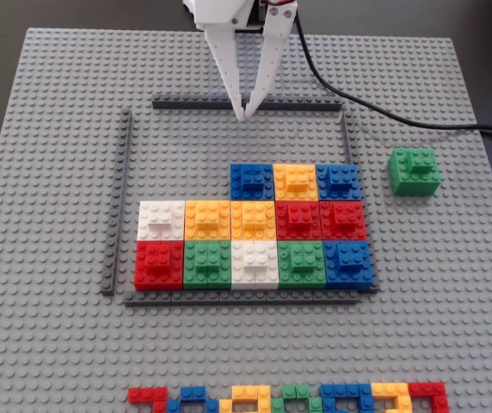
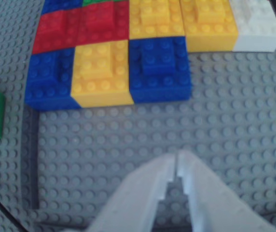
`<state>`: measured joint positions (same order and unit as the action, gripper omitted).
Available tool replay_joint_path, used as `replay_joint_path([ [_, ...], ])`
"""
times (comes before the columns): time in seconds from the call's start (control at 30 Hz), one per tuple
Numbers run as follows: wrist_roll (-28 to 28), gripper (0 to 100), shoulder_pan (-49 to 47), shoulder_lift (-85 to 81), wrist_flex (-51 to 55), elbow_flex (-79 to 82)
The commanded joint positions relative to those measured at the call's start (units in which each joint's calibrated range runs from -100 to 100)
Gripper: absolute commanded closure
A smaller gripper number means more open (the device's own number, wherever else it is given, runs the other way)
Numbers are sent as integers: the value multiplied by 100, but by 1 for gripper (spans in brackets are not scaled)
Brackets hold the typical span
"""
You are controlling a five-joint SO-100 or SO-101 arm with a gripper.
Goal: Grab the cube and place it into the grid
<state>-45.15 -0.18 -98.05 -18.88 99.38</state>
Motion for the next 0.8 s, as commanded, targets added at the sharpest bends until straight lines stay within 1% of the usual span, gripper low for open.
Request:
replay_joint_path([
  [0.0,-142,99,-81,-195,290,62],
  [0.77,-137,100,-162,-195,193,62],
])
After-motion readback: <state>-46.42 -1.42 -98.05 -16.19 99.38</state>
